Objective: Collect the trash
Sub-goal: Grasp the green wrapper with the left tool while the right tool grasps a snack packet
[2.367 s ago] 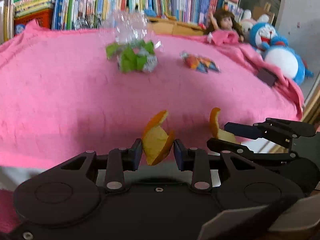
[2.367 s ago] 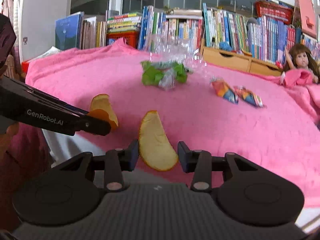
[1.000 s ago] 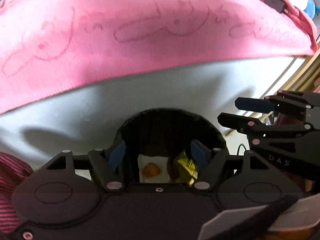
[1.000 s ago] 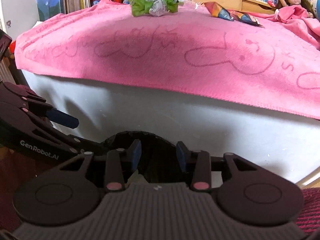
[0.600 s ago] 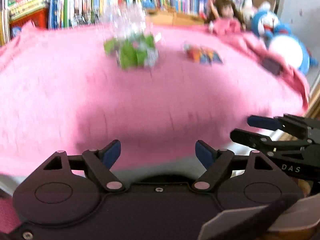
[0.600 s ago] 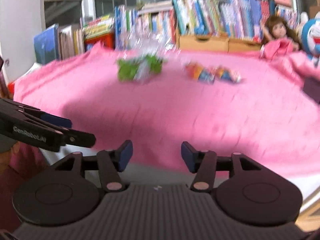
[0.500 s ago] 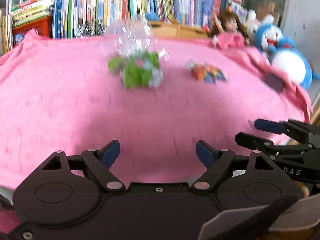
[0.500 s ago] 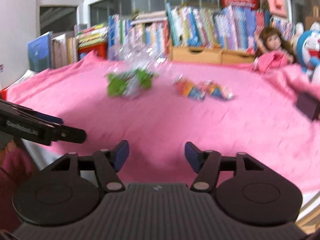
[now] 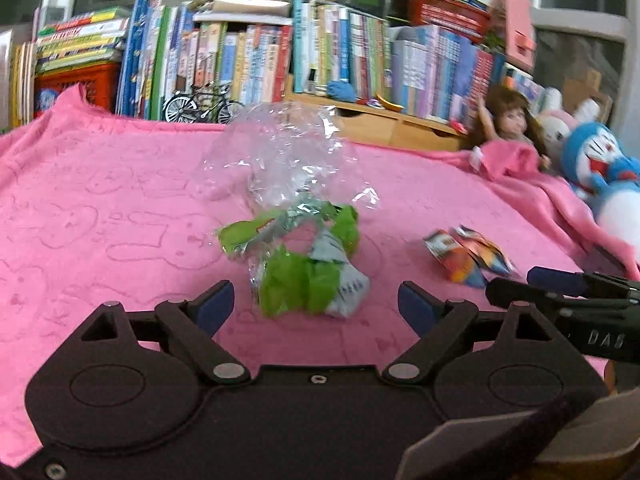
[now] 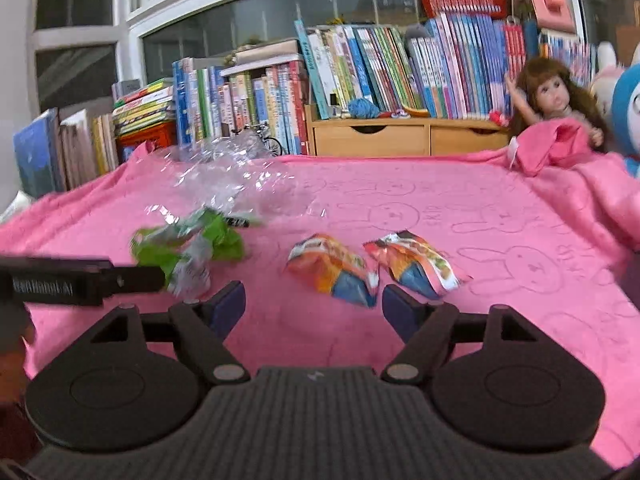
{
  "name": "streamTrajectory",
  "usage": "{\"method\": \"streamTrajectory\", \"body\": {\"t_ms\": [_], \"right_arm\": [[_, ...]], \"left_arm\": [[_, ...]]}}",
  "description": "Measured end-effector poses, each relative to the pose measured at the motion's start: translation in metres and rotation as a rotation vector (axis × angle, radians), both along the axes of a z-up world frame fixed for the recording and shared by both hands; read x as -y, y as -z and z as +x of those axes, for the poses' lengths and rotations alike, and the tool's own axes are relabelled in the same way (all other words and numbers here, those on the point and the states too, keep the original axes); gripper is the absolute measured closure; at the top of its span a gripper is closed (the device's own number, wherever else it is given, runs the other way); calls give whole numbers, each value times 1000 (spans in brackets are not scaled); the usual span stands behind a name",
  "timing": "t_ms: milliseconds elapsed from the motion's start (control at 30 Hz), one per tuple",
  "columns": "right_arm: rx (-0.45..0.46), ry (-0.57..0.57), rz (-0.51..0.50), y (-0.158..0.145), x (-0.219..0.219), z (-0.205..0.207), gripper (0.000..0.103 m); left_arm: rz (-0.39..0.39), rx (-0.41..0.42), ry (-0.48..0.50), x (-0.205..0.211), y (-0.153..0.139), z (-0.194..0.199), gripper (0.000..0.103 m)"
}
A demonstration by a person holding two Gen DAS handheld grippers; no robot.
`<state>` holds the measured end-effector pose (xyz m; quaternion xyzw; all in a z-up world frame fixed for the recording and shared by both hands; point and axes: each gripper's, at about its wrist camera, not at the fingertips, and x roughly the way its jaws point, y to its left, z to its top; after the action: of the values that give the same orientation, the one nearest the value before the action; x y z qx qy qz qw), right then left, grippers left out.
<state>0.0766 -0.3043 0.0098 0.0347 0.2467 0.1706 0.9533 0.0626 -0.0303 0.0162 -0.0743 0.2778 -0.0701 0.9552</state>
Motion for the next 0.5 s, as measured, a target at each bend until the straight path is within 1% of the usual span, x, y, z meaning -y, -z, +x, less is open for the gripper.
{"method": "streamTrajectory", "body": {"t_ms": [133, 233, 333, 433, 500], "right_arm": [[-37, -9, -7, 3, -7, 30, 19], [-69, -19, 2, 9, -9, 46, 19], [-97, -10, 1, 17, -13, 57, 19], [-117, -7, -7, 24, -17, 62, 19], [-114, -6, -24, 27, -21, 60, 22]], "left_arm": [[-59, -45, -6, -1, 13, 24, 15], [-49, -59, -19, 3, 19, 31, 15], [-39, -43, -16, 7, 20, 37, 14], [-44, -44, -30, 9, 22, 43, 14], [-55, -40, -34, 8, 23, 44, 14]]}}
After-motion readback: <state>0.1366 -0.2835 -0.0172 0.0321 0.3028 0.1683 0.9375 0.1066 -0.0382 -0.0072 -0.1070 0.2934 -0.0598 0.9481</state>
